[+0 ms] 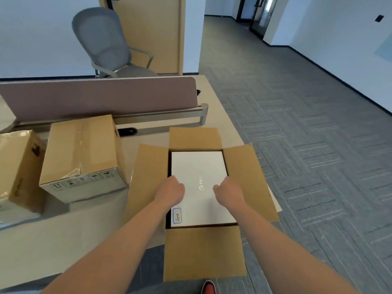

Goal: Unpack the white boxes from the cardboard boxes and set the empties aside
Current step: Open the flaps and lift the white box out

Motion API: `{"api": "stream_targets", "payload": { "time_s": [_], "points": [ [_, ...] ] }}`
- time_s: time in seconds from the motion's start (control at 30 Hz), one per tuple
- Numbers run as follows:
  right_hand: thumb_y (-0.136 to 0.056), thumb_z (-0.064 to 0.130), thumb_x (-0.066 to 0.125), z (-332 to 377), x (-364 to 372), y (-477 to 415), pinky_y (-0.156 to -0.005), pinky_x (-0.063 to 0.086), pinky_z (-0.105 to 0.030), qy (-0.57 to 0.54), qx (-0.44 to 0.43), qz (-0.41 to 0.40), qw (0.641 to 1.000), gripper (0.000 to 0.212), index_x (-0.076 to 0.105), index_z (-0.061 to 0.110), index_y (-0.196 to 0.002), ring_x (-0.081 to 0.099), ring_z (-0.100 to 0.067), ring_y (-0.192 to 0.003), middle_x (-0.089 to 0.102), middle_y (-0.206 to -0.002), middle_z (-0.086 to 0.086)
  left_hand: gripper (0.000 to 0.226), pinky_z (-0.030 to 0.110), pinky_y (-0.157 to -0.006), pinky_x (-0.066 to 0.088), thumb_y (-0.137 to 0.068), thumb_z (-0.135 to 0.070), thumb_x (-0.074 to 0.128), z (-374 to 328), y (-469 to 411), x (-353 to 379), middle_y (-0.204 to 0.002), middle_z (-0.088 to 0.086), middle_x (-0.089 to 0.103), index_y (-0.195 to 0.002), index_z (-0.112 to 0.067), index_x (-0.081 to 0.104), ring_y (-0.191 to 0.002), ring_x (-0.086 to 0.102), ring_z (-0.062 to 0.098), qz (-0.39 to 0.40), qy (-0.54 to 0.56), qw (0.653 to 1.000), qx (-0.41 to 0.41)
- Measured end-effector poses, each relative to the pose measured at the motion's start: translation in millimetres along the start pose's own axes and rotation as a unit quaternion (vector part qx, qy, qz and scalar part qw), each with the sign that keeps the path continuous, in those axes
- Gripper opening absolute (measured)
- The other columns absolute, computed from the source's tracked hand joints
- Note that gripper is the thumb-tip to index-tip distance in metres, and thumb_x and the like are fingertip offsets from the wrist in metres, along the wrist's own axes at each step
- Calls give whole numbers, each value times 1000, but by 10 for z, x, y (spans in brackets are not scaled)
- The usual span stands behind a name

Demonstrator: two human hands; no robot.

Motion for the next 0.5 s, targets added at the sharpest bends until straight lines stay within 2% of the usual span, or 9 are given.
{"api": "stream_targets", "payload": {
  "time_s": [0.03, 0.1, 0.17, 0.2, 0.3, 0.4, 0.5],
  "points": [
    [-98, 19, 45, 56, 29, -51, -61, 44, -29, 4, 5, 9, 1000, 14, 47, 7, -93, 54, -20, -71, 54, -85, -5, 16, 29, -58, 35, -92, -10, 40, -23, -27, 5, -75, 0, 48, -77, -11, 45, -70, 48, 20, 7, -5, 1000, -12],
    [-94, 25, 45, 180, 92, -141, -76, 50, -32, 8, 7, 36, 999, 20, 49, 8, -85, 59, -27, -90, 59, -97, -10, 22, 28, -51, 33, -92, -7, 40, -79, -75, -4, -72, 2, 49, -71, -11, 44, -62, 45, 17, 26, -21, 999, -29],
    [-83, 37, 45, 251, 159, -264, -92, 50, -38, -19, 32, 46, 998, 36, 58, 6, -97, 58, -33, -104, 64, -108, -13, 25, 28, -50, 32, -93, -6, 40, -117, -114, -27, -69, 2, 48, -68, -12, 42, -61, 44, 17, 34, -32, 998, -46],
    [-79, 40, 45, 268, 173, -323, -93, 49, -40, -26, 48, 55, 997, 44, 60, 7, -105, 58, -34, -105, 65, -109, -12, 26, 28, -51, 33, -93, -6, 40, -129, -128, -33, -68, 2, 47, -68, -12, 41, -63, 46, 19, 34, -33, 997, -54],
    [-83, 39, 43, 332, 60, -359, -85, 48, -37, 1, 49, 81, 995, 48, 58, 9, -118, 59, -32, -100, 61, -105, -5, 25, 27, -51, 30, -93, -7, 41, -160, -157, -25, -68, 3, 46, -68, -11, 40, -65, 45, 21, 34, -33, 996, -81],
    [-94, 25, 34, 378, -66, -400, -87, 46, -36, 50, 29, 91, 994, 40, 51, 4, -123, 59, -30, -94, 47, -113, -7, 28, 27, -49, 28, -93, -6, 41, -197, -184, 8, -66, 3, 44, -65, -11, 38, -57, 38, 16, 45, -44, 994, -93],
    [-97, 21, 30, 367, -105, -499, -84, 39, -35, 79, 18, 110, 991, 40, 50, 5, -128, 52, -29, -89, 38, -110, -8, 27, 28, -52, 30, -93, -6, 41, -211, -202, 28, -67, 2, 44, -66, -12, 38, -61, 41, 17, 46, -53, 993, -100]
  ]
}}
Point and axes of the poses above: each hand's wrist, its own y-axis away from the middle knuckle, its own x-axis out of the palm, z = x × y, the point moved 1 cm from there along -y, towards the middle knuckle
